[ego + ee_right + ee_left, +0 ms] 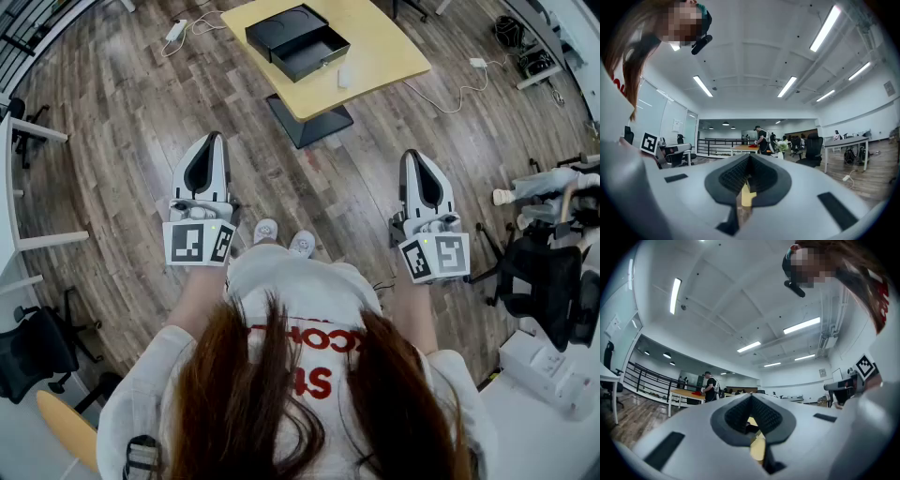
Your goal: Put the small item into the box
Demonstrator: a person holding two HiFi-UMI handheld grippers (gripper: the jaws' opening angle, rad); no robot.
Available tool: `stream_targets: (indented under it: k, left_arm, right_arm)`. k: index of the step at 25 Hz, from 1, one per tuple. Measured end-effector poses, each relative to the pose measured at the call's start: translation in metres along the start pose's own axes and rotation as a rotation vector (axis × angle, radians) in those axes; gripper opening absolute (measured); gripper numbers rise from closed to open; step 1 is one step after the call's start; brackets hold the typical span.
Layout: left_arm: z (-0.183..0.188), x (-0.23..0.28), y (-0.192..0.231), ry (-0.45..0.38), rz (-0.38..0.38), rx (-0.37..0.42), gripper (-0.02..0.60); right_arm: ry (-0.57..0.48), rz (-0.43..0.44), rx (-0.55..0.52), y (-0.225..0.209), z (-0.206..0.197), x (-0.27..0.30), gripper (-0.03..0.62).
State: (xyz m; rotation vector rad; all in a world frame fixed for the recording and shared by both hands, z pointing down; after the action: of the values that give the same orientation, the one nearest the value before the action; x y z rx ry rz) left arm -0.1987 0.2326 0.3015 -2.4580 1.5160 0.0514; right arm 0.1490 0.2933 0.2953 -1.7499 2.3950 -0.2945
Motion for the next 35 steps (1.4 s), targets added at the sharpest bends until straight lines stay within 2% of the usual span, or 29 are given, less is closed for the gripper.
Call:
stream_targets:
  k: [9,17,24,35]
  left_arm:
    - [0.002,0.001,-0.008,0.014,-0.002,0.005,-0.002]
    - [-0.008,0.024,0.002,0.032,0.008,0.005,-0.002]
    - [-0.02,0.081,0.019,0.006,-0.005,-0.01,-0.002]
    - [-0.042,0.181,0.065,-0.032,-0.058,-0.019,-0.002]
  right_arm:
    - [-0.027,0.004,0.049,-0.008,0.004,-0.004,0.005]
    - [-0.013,0.023,0.08,-0.018,0.003,0.025,0.005]
    - [-0.012,0.02,0.078,-0.038,0.011,0.07,0.005]
    - [-0.036,0.008,0.08,-0.056,0.023,0.17,0.005]
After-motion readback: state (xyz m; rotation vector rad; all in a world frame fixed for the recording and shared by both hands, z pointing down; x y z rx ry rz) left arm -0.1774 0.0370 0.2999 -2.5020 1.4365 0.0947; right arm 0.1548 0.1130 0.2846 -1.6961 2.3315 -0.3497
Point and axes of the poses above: the fingertips, and each gripper's own axes: x forward along the fingers, y to its left, z out of its top, the point moved 8 cm from there along -x, backward along the fingers, and after that the axes turned 11 degrees about x, right-handed, at the moved point
